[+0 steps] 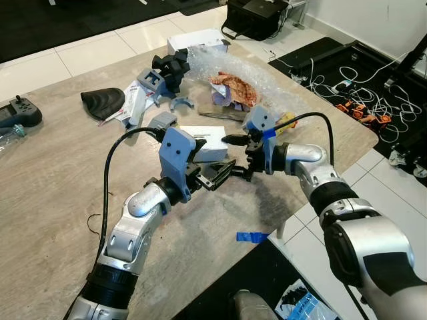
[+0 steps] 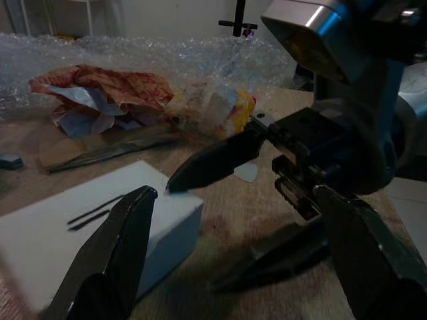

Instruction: Picking trash to rubbish bin

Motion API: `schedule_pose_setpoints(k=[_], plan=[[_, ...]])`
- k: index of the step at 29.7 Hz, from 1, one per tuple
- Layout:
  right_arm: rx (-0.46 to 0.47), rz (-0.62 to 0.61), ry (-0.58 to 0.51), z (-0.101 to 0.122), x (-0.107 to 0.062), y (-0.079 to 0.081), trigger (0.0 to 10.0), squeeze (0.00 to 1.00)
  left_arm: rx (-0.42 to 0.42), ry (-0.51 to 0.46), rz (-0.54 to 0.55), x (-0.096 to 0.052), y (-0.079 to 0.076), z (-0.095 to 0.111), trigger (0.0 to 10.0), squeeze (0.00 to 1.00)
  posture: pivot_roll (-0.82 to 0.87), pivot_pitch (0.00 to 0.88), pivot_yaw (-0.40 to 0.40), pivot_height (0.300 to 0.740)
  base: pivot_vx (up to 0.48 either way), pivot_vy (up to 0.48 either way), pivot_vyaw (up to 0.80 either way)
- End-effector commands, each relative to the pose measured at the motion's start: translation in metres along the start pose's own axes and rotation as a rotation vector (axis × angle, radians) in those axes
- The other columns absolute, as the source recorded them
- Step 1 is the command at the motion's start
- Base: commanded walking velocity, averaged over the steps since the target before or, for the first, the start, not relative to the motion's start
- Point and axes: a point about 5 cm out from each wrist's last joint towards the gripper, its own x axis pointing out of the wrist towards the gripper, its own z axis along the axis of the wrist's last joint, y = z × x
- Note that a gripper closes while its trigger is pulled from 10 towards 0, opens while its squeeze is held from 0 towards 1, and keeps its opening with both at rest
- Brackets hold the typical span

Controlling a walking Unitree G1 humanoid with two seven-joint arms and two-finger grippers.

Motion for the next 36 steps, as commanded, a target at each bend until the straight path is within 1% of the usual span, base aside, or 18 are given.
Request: schedule_pose_setpoints(k=[1,2,4,5,6,8,14,19,21,24,25,27,29,30,31,32,34,36], plan=[[0.062,0.073,0.028,-0.014,0.004,0.011,10.0,0.00,0.008,0.019,0.003,-0.003,0.001,-0.003,10.0,0.00,-0.02,0.135,-0.002,0.740,0.000,0.000,0.00],[0.056,0.099,-0.030,-0.003,0.007,0.010,10.0,0.00,0.008,0.019,0.002,-0.002,0.001,-0.003,10.0,0.00,-0.03,0.132,0.003,0.740,0.000,0.000,0.00],[0.056,0.099,-0.030,-0.003,0.007,0.010,10.0,0.00,0.008,0.019,0.002,-0.002,0.001,-0.003,10.0,0.00,-0.03,0.132,0.003,0.740,0.000,0.000,0.00],[0.046,0.117,-0.081,0.007,0.008,0.009,10.0,0.00,0.009,0.019,-0.001,-0.002,0.001,-0.003,10.0,0.00,-0.03,0.131,0.003,0.740,0.000,0.000,0.00],[0.028,0.130,-0.106,0.016,0.008,0.008,10.0,0.00,0.009,0.018,-0.002,-0.001,0.001,-0.003,10.0,0.00,-0.03,0.131,0.004,0.740,0.000,0.000,0.00],[-0.012,0.139,-0.095,0.022,0.008,0.007,10.0,0.00,0.012,0.014,-0.001,0.000,0.002,-0.002,10.0,0.00,-0.03,0.131,0.003,0.740,0.000,0.000,0.00],[-0.073,0.121,-0.058,0.022,0.005,0.008,10.0,0.00,0.033,0.017,0.006,0.000,0.005,-0.002,10.0,0.00,-0.03,0.124,0.000,0.740,0.000,0.000,0.00],[-0.073,0.104,-0.066,0.022,0.002,0.008,10.0,0.00,0.038,0.021,0.005,-0.002,0.007,-0.003,10.0,0.00,-0.03,0.119,0.000,0.740,0.000,0.000,0.00],[-0.095,0.028,-0.065,0.022,-0.001,0.004,10.0,0.00,0.041,0.008,0.022,-0.002,0.011,0.000,10.0,0.00,-0.04,0.113,-0.001,0.740,0.000,0.000,0.00],[-0.094,0.026,-0.072,0.023,-0.002,0.003,10.0,0.00,0.045,0.003,0.026,-0.002,0.012,0.000,10.0,0.00,-0.03,0.109,-0.003,0.740,0.000,0.000,0.00],[-0.080,0.028,-0.101,0.028,-0.003,0.002,10.0,0.00,0.051,-0.001,0.034,-0.002,0.013,0.001,10.0,0.00,-0.03,0.108,-0.004,0.740,0.000,0.000,0.00],[-0.063,0.035,-0.164,0.038,-0.005,0.002,10.0,0.00,0.058,-0.006,0.055,-0.002,0.015,0.002,10.0,0.00,-0.03,0.108,-0.004,0.740,0.000,0.000,0.00],[-0.054,0.013,-0.223,0.049,-0.007,-0.002,10.0,0.00,0.083,-0.019,0.095,-0.002,0.020,0.004,10.0,0.00,-0.03,0.108,-0.004,0.740,0.000,0.000,0.00],[-0.051,-0.018,-0.253,0.054,-0.009,-0.005,10.0,0.00,0.085,-0.040,0.146,-0.002,0.026,0.007,10.0,0.00,-0.03,0.108,-0.004,0.740,0.000,0.000,0.00],[-0.051,-0.018,-0.253,0.054,-0.009,-0.005,10.0,0.00,0.085,-0.040,0.146,-0.002,0.026,0.007,10.0,0.00,-0.03,0.108,-0.004,0.740,0.000,0.000,0.00],[-0.049,-0.039,-0.272,0.058,-0.010,-0.007,10.0,0.00,0.085,-0.054,0.182,-0.002,0.030,0.009,10.0,0.00,-0.03,0.108,-0.004,0.740,0.000,0.000,0.00],[-0.058,-0.092,-0.294,0.063,-0.015,-0.014,10.0,0.00,0.093,-0.101,0.292,-0.003,0.044,0.017,10.0,0.00,-0.04,0.097,-0.004,0.740,0.000,0.000,0.00],[-0.061,-0.139,-0.318,0.068,-0.019,-0.018,10.0,0.00,0.087,-0.131,0.364,-0.006,0.055,0.023,10.0,0.00,-0.04,0.092,-0.006,0.740,0.000,0.000,0.00]])
